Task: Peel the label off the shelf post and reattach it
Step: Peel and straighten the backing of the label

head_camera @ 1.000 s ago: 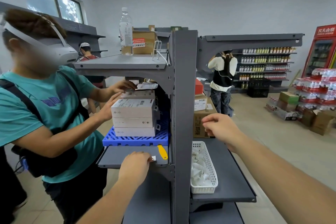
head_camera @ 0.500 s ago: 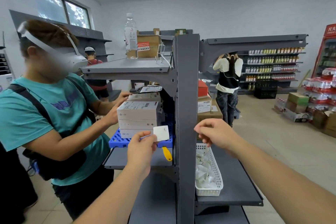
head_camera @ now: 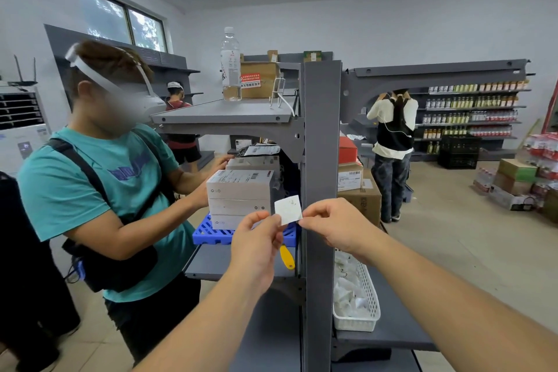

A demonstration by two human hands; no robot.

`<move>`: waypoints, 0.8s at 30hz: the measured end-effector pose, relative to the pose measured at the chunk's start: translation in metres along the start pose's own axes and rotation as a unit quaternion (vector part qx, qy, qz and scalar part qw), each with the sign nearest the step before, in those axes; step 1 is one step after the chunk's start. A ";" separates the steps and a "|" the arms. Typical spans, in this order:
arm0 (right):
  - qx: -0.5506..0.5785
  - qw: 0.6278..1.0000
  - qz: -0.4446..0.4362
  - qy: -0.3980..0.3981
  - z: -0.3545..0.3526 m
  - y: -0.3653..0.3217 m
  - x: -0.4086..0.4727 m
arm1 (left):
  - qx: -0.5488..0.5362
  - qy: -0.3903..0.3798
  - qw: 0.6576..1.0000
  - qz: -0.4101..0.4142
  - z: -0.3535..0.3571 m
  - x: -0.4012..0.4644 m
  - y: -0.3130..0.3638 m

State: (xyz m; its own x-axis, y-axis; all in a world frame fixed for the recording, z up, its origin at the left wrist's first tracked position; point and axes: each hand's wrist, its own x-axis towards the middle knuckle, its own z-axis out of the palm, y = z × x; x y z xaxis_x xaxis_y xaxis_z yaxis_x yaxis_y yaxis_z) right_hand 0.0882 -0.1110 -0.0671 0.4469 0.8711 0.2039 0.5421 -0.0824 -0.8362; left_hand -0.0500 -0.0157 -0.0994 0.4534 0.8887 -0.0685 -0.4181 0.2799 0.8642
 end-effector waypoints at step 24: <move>0.002 1.000 -0.004 0.027 -0.005 -0.002 0.000 | 0.132 0.023 0.990 0.045 0.006 0.001 -0.007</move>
State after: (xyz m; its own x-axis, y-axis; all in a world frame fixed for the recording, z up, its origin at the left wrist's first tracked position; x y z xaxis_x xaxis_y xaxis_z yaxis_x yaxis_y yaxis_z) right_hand 0.0910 -0.1131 -0.0628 0.4811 0.8440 0.2371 0.5430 -0.0745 -0.8364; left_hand -0.0416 -0.0186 -0.1025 0.3854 0.9227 -0.0033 -0.2315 0.1002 0.9677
